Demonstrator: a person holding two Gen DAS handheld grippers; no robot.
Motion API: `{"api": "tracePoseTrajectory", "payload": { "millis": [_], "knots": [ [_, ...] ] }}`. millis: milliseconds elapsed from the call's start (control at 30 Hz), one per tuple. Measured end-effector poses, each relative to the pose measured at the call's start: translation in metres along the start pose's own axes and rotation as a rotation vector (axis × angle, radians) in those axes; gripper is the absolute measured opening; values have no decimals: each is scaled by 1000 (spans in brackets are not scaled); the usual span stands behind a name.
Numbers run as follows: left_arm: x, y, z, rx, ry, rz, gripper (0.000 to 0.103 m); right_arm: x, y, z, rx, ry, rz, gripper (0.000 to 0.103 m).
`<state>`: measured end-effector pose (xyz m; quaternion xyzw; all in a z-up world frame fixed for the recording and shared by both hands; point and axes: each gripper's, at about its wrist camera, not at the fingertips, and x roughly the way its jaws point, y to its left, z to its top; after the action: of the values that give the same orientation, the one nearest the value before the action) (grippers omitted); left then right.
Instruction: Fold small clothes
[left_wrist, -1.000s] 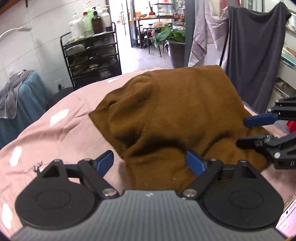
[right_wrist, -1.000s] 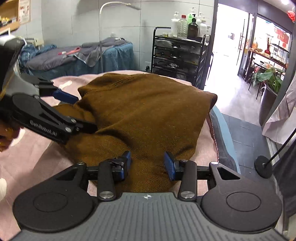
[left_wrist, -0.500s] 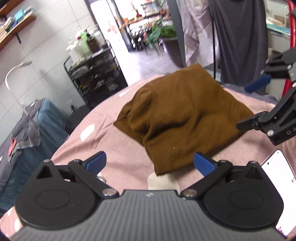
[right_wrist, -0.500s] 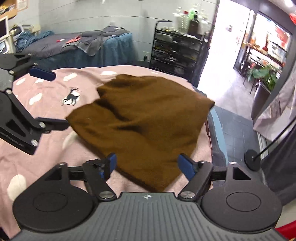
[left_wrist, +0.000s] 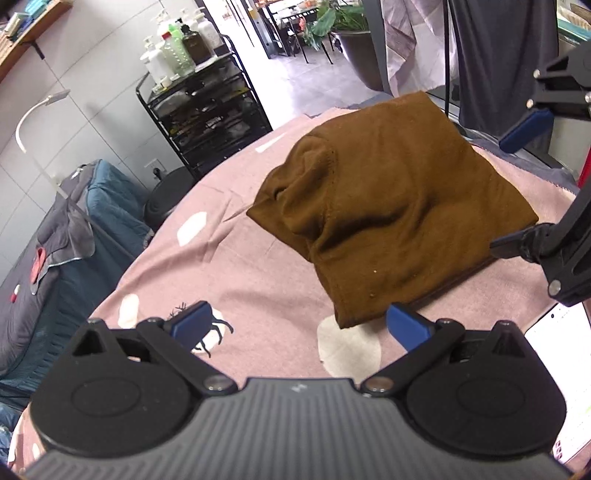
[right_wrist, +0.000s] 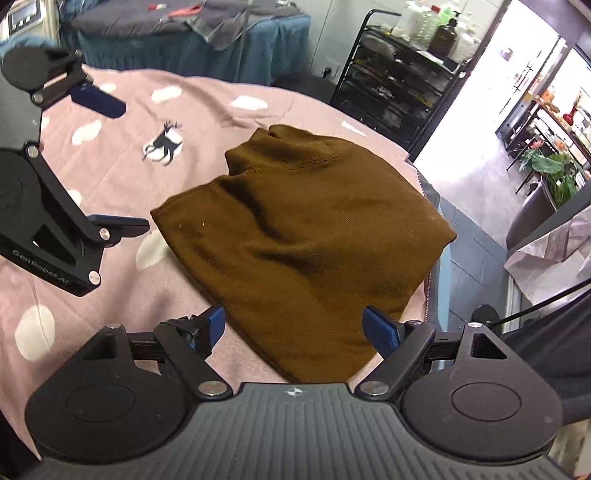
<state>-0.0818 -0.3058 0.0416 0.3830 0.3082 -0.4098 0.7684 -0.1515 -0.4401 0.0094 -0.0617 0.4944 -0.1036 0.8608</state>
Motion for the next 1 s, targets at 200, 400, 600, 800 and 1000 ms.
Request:
{"api": "tracePoseTrajectory", "payload": {
  "millis": [200, 400, 600, 800, 1000],
  "knots": [
    [8, 4, 9, -30, 22, -41, 103, 1, -1, 5, -19, 40, -17, 103],
    [19, 8, 14, -56, 47, -43, 103, 1, -4, 8, -26, 50, -36, 103],
    [25, 7, 15, -57, 51, -44, 103, 3, -7, 9, -20, 61, -42, 103],
    [27, 7, 17, -63, 56, -49, 103, 4, -8, 8, -17, 64, -45, 103],
    [28, 6, 18, -72, 56, -50, 103, 5, -8, 8, -13, 63, -49, 103]
  ]
}}
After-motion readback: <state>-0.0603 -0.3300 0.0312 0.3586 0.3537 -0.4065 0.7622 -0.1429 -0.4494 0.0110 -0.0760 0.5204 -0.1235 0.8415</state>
